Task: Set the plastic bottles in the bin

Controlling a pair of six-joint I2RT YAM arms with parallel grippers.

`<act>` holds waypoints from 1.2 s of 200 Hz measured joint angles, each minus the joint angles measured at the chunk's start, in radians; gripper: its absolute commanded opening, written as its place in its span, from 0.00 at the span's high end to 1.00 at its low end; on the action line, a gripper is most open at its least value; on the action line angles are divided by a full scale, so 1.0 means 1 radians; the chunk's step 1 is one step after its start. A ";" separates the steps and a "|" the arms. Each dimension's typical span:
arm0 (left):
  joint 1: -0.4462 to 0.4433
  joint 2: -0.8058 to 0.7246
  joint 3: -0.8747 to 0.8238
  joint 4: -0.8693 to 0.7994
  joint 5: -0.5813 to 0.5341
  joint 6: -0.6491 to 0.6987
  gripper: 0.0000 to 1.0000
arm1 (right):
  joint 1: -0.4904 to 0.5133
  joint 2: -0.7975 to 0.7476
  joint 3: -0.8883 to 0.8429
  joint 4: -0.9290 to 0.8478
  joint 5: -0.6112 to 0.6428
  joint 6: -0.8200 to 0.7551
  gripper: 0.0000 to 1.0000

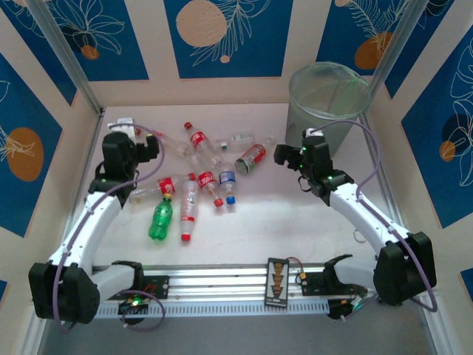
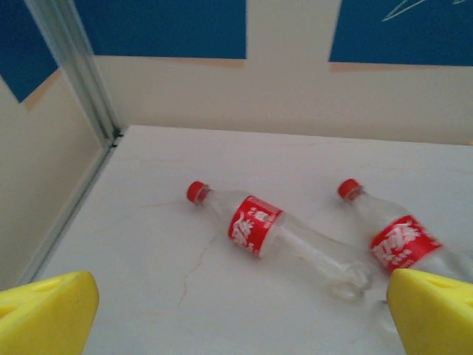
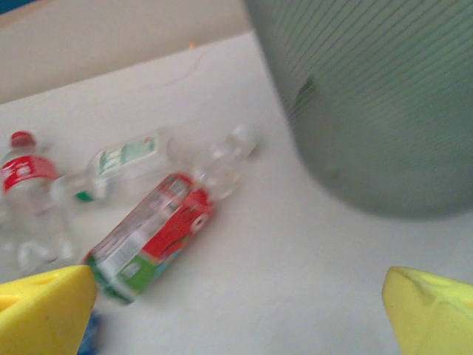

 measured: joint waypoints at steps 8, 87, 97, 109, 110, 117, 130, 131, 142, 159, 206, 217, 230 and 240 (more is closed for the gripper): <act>0.000 0.016 0.055 -0.070 0.037 -0.009 0.00 | 0.042 0.022 0.028 -0.042 0.005 0.057 0.02; -0.069 0.132 0.119 -0.341 0.316 -0.109 0.01 | 0.218 0.430 0.272 -0.112 0.016 0.310 0.03; -0.085 0.132 0.105 -0.345 0.330 -0.119 0.01 | 0.216 0.473 0.298 -0.109 0.019 0.319 0.03; -0.098 0.130 0.092 -0.348 0.342 -0.128 0.01 | 0.212 0.516 0.326 -0.105 0.021 0.328 0.03; -0.099 0.130 0.092 -0.348 0.343 -0.129 0.01 | 0.211 0.521 0.330 -0.103 0.021 0.330 0.03; -0.105 0.130 0.087 -0.351 0.350 -0.133 0.01 | 0.208 0.542 0.342 -0.100 0.021 0.336 0.03; -0.113 0.130 0.080 -0.356 0.358 -0.141 0.01 | 0.201 0.581 0.365 -0.096 0.021 0.344 0.03; -0.113 0.130 0.079 -0.356 0.358 -0.141 0.01 | 0.200 0.585 0.368 -0.096 0.021 0.345 0.03; -0.117 0.129 0.075 -0.359 0.359 -0.142 0.01 | 0.192 0.616 0.385 -0.093 0.021 0.351 0.03; -0.126 0.128 0.072 -0.363 0.362 -0.146 0.01 | 0.180 0.657 0.402 -0.090 0.022 0.355 0.03; -0.142 0.122 0.072 -0.361 0.366 -0.162 0.01 | 0.162 0.766 0.488 -0.090 0.022 0.357 0.07; -0.145 0.122 0.071 -0.358 0.366 -0.166 0.01 | 0.158 0.780 0.501 -0.089 0.022 0.352 0.11; -0.149 0.122 0.064 -0.351 0.367 -0.168 0.01 | 0.154 0.789 0.504 -0.084 0.021 0.353 0.17; -0.150 0.122 0.059 -0.349 0.370 -0.171 0.01 | 0.151 0.792 0.504 -0.083 0.022 0.350 0.28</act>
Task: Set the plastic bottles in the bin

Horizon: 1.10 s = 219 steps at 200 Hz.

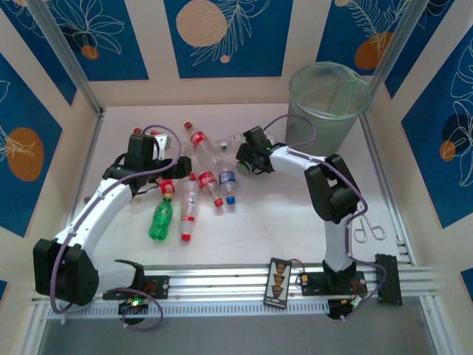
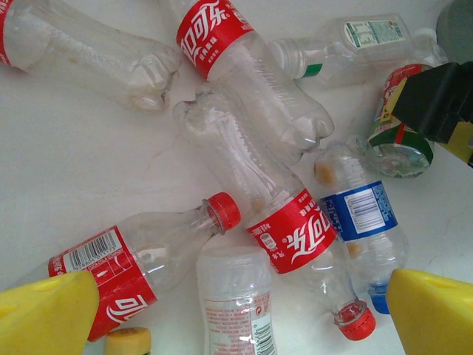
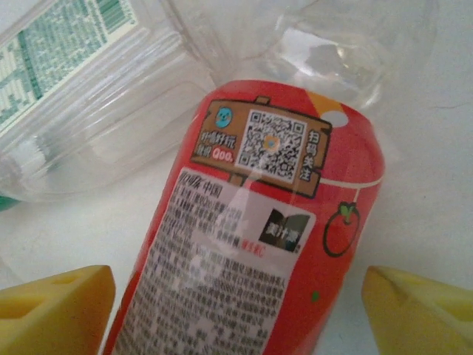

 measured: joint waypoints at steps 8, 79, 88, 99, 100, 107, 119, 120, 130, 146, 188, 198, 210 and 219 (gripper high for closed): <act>0.000 0.000 -0.004 0.002 0.000 -0.003 0.00 | -0.002 0.002 0.001 0.000 0.001 0.001 0.34; -0.001 -0.001 -0.019 0.026 0.009 -0.031 0.00 | -0.005 0.002 0.002 0.004 0.004 -0.035 0.42; -0.001 -0.001 -0.024 0.030 0.011 -0.034 0.00 | -0.005 0.002 0.002 0.004 0.004 -0.040 0.43; -0.001 -0.001 -0.031 0.040 0.013 -0.040 0.00 | -0.003 0.001 0.002 0.003 0.008 -0.051 0.43; -0.001 -0.001 -0.031 0.040 0.014 -0.042 0.00 | -0.002 0.001 0.002 0.003 0.008 -0.051 0.43; -0.001 -0.001 -0.035 0.048 0.014 -0.047 0.00 | 0.001 -0.001 0.002 0.003 0.011 -0.058 0.44; -0.001 -0.001 -0.042 0.058 0.015 -0.054 0.00 | 0.004 -0.008 0.000 0.002 0.018 -0.073 0.44; -0.001 -0.001 -0.042 0.059 0.015 -0.055 0.00 | 0.004 -0.008 0.000 0.002 0.018 -0.073 0.44; -0.001 0.000 -0.048 0.072 0.016 -0.060 0.00 | 0.008 -0.028 -0.009 0.000 0.023 -0.088 0.44; -0.001 0.000 -0.053 0.085 0.019 -0.072 0.00 | 0.018 -0.079 -0.031 -0.005 0.021 -0.123 0.44; -0.001 0.029 -0.053 0.135 0.033 -0.095 0.00 | 0.037 -0.241 -0.056 -0.021 -0.050 -0.252 0.44; -0.001 0.040 -0.053 0.146 0.037 -0.103 0.00 | 0.039 -0.281 -0.055 -0.036 -0.077 -0.287 0.43; -0.001 0.055 -0.053 0.164 0.042 -0.112 0.00 | 0.040 -0.327 -0.045 -0.069 -0.108 -0.333 0.44; -0.001 0.067 -0.053 0.179 0.047 -0.123 0.00 | 0.041 -0.362 -0.025 -0.106 -0.132 -0.375 0.44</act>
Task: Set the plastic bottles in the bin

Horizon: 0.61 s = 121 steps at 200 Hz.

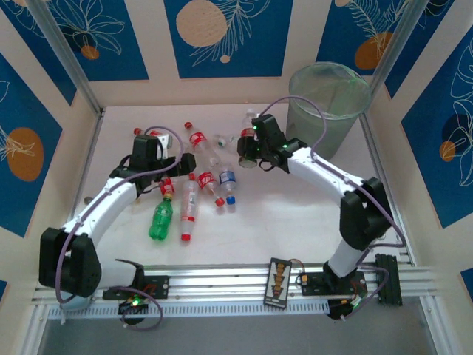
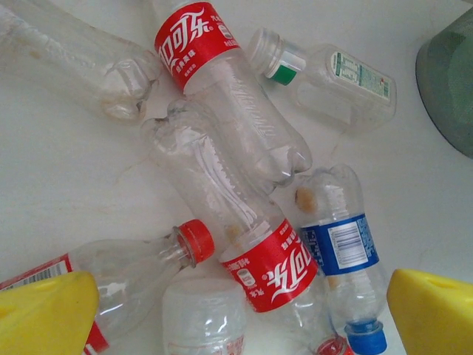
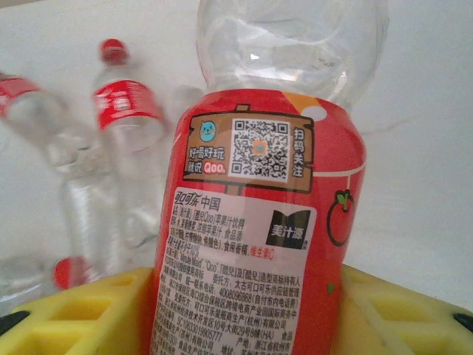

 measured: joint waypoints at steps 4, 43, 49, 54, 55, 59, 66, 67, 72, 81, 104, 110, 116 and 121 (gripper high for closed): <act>0.000 0.005 0.000 0.006 0.002 -0.004 0.00 | 0.000 -0.008 0.009 -0.014 -0.006 -0.014 0.44; 0.000 0.047 0.003 0.059 0.041 -0.053 0.00 | -0.006 -0.122 0.172 -0.183 -0.060 -0.177 0.44; 0.000 0.051 0.006 0.064 0.047 -0.057 0.00 | -0.010 -0.135 0.198 -0.204 -0.063 -0.197 0.44; 0.000 0.055 0.010 0.069 0.051 -0.064 0.00 | -0.013 -0.146 0.220 -0.220 -0.064 -0.212 0.44; 0.000 0.056 0.010 0.071 0.053 -0.064 0.00 | -0.016 -0.149 0.228 -0.226 -0.064 -0.219 0.44; 0.000 0.058 0.012 0.074 0.055 -0.065 0.00 | -0.020 -0.156 0.244 -0.235 -0.064 -0.230 0.44; 0.000 0.059 0.016 0.079 0.059 -0.069 0.00 | -0.033 -0.167 0.274 -0.253 -0.063 -0.252 0.43; 0.000 0.059 0.016 0.080 0.059 -0.069 0.00 | -0.037 -0.170 0.281 -0.255 -0.063 -0.256 0.43; 0.000 0.059 0.018 0.083 0.062 -0.072 0.00 | -0.049 -0.174 0.301 -0.266 -0.063 -0.273 0.43; 0.000 0.059 0.021 0.087 0.066 -0.076 0.00 | -0.077 -0.179 0.343 -0.287 -0.061 -0.301 0.43; -0.002 0.056 0.024 0.087 0.066 -0.079 0.00 | -0.180 -0.160 0.463 -0.340 -0.062 -0.352 0.43; -0.002 0.054 0.024 0.085 0.066 -0.079 0.00 | -0.210 -0.148 0.498 -0.354 -0.062 -0.361 0.43; -0.002 0.051 0.024 0.083 0.066 -0.079 0.00 | -0.240 -0.134 0.533 -0.367 -0.061 -0.369 0.43; -0.002 0.046 0.024 0.079 0.065 -0.079 0.00 | -0.267 -0.120 0.565 -0.376 -0.060 -0.376 0.43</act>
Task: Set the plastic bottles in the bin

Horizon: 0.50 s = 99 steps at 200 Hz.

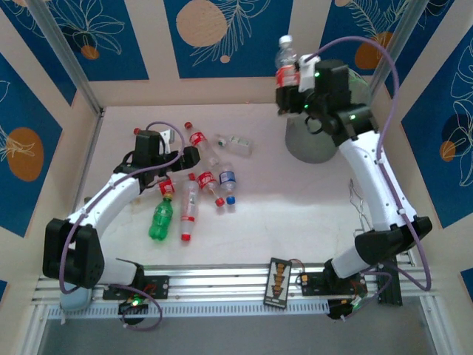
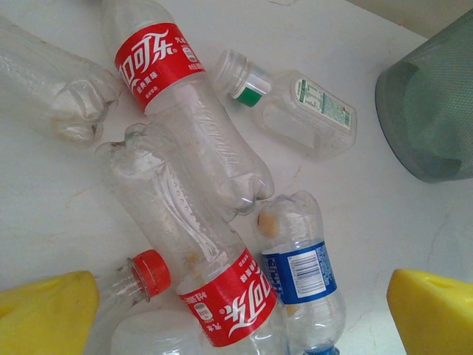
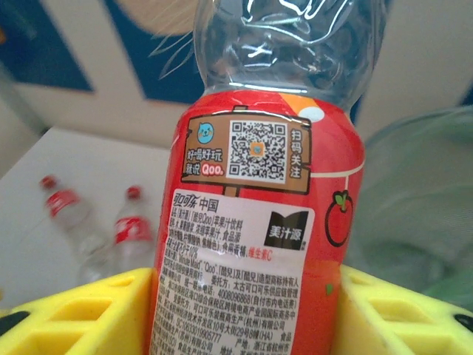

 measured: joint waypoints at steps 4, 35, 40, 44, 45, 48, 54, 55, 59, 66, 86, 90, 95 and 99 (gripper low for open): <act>0.000 -0.003 0.000 -0.001 0.000 0.000 0.00 | -0.023 0.014 0.028 -0.008 0.000 -0.007 0.43; 0.000 -0.040 0.000 -0.008 0.000 0.000 0.00 | -0.162 0.119 0.167 -0.035 0.004 -0.050 0.43; 0.000 -0.044 0.000 -0.008 0.000 0.000 0.00 | -0.178 0.134 0.181 -0.037 0.004 -0.056 0.43; 0.000 -0.047 0.000 -0.007 0.000 0.000 0.00 | -0.193 0.150 0.195 -0.040 0.004 -0.063 0.43; 0.000 -0.048 0.000 -0.007 0.000 0.000 0.00 | -0.197 0.154 0.197 -0.040 0.004 -0.063 0.43; 0.000 -0.049 0.000 -0.008 0.000 0.000 0.00 | -0.207 0.167 0.205 -0.041 0.004 -0.068 0.43; 0.000 -0.053 0.000 -0.008 0.000 0.000 0.00 | -0.226 0.189 0.221 -0.045 0.004 -0.076 0.43; 0.000 -0.053 0.000 -0.008 -0.001 0.000 0.00 | -0.229 0.193 0.223 -0.045 0.003 -0.077 0.43; 0.000 -0.054 0.000 -0.008 0.000 0.000 0.00 | -0.240 0.207 0.232 -0.048 0.003 -0.082 0.43; 0.000 -0.055 0.000 -0.008 -0.001 0.000 0.00 | -0.260 0.237 0.249 -0.053 0.000 -0.090 0.43; 0.000 -0.056 0.000 -0.008 -0.004 0.000 0.00 | -0.303 0.300 0.263 -0.055 -0.011 -0.116 0.43; 0.000 -0.056 0.000 -0.008 -0.004 0.000 0.00 | -0.311 0.310 0.263 -0.056 -0.014 -0.120 0.43; 0.000 -0.056 0.000 -0.008 -0.005 0.001 0.00 | -0.318 0.322 0.263 -0.057 -0.017 -0.123 0.43; 0.000 -0.057 0.000 -0.008 -0.009 0.001 0.00 | -0.324 0.331 0.263 -0.058 -0.019 -0.128 0.43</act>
